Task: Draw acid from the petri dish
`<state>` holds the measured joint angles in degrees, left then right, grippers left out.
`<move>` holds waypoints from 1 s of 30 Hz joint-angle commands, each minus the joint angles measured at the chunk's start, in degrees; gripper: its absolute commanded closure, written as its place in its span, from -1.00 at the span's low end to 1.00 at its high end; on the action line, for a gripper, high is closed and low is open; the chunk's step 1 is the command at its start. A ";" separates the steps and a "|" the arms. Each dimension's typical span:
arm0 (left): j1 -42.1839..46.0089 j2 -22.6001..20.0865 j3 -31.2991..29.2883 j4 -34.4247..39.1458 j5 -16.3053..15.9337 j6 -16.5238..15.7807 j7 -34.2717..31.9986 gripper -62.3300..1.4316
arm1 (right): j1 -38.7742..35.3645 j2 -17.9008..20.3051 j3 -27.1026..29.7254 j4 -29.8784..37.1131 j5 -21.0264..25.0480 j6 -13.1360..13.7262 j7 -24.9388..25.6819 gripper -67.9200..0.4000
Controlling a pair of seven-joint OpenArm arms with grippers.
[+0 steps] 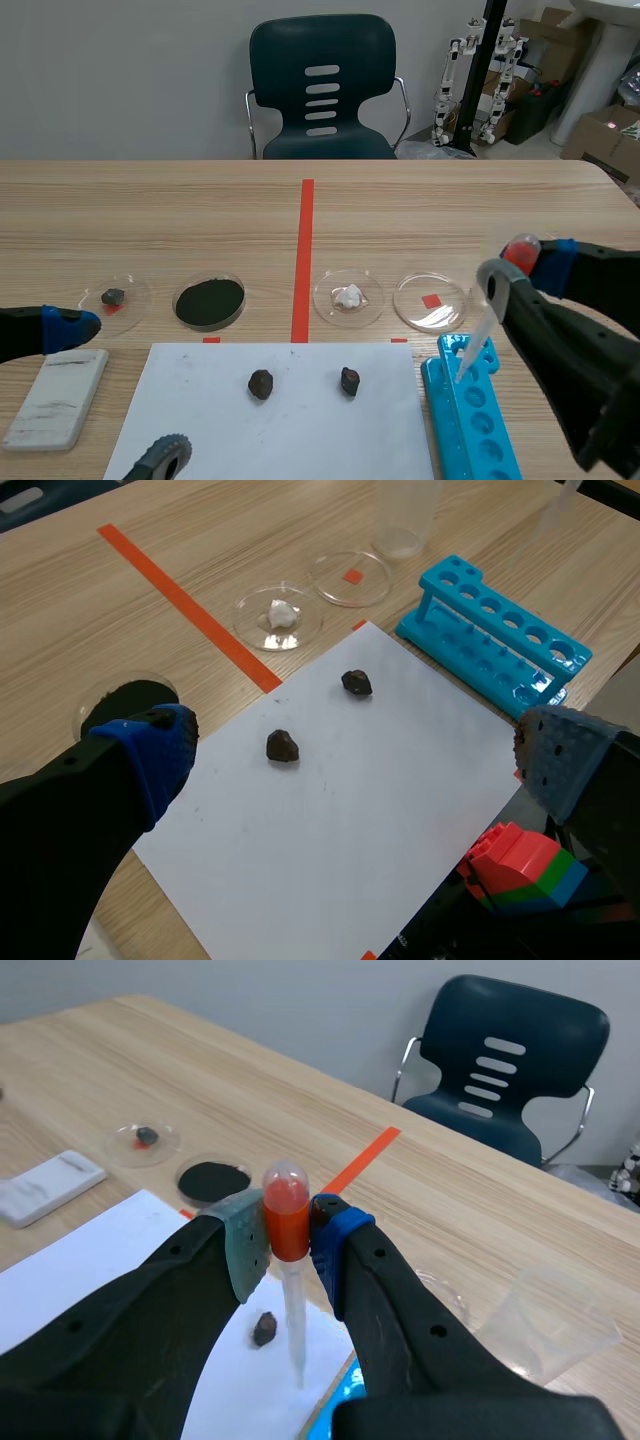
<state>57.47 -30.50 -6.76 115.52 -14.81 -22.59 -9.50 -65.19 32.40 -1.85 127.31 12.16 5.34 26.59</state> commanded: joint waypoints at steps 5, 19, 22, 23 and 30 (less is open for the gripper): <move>0.42 0.28 0.33 0.61 -0.55 -0.02 -0.83 -1.00 | -4.26 0.11 0.24 0.59 -3.19 0.22 5.49 0.65; 0.42 0.28 0.33 0.61 -0.55 -0.02 -0.83 -1.00 | -4.48 0.11 0.24 0.59 -3.17 0.24 6.40 0.65; 0.42 0.28 0.33 0.61 -0.55 -0.02 -0.83 -1.00 | -4.48 0.11 0.24 0.59 -3.17 0.24 6.40 0.65; 0.42 0.28 0.33 0.61 -0.55 -0.02 -0.83 -1.00 | -4.48 0.11 0.24 0.59 -3.17 0.24 6.40 0.65; 0.42 0.28 0.33 0.61 -0.55 -0.02 -0.83 -1.00 | -4.48 0.11 0.24 0.59 -3.17 0.24 6.40 0.65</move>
<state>57.47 -30.50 -6.76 115.52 -14.79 -22.59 -9.50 -70.19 32.40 -1.85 127.35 8.38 5.54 31.75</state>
